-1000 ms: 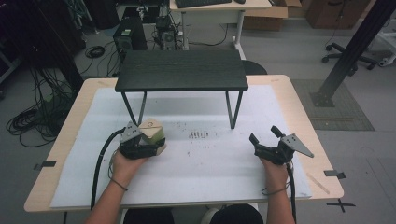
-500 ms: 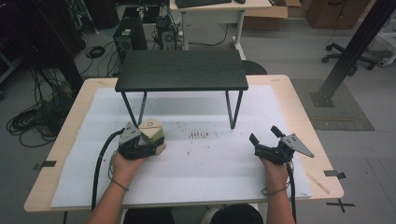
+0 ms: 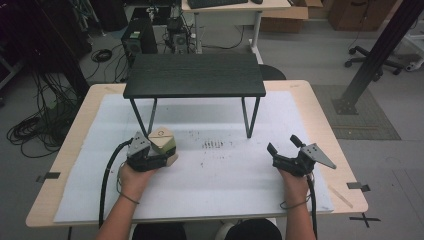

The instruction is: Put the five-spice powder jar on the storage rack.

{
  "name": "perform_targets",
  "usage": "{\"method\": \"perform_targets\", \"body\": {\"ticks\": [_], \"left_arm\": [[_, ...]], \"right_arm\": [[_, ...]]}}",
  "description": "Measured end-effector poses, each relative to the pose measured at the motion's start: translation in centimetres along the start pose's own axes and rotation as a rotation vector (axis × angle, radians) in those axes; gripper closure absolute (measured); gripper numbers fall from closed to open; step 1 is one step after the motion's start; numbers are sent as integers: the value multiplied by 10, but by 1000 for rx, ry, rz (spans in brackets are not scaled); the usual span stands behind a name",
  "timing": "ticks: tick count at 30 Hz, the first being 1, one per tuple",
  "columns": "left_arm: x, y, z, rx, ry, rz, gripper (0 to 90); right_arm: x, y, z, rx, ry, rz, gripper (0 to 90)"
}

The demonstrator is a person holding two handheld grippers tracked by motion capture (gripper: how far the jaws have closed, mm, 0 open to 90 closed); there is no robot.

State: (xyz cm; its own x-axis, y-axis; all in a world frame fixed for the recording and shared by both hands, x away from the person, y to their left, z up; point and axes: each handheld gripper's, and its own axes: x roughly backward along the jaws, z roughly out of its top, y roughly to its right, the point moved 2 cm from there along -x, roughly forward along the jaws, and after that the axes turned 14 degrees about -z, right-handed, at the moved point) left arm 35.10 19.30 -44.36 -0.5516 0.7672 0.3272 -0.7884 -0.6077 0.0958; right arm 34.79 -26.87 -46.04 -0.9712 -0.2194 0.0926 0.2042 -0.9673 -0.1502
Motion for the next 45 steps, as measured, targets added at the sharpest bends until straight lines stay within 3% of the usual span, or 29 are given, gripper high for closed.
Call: {"method": "perform_targets", "body": {"ticks": [4, 15, 25, 27, 45], "left_arm": [[0, 2, 0, -23, -3, -1, 292], [6, 3, 3, -29, 0, 9, 292], [24, 2, 15, -12, 30, 14, 293], [30, 4, 23, -26, 2, 12, 293], [47, 16, 71, -72, -1, -8, 292]], "right_arm": [[0, 0, 0, 3, -1, 0, 0], [0, -1, 0, 9, -2, 0, 0], [0, -1, 0, 8, -3, 2, 0], [0, -1, 0, 8, -2, 2, 0], [1, 0, 0, -1, 1, 7, 0]]}}
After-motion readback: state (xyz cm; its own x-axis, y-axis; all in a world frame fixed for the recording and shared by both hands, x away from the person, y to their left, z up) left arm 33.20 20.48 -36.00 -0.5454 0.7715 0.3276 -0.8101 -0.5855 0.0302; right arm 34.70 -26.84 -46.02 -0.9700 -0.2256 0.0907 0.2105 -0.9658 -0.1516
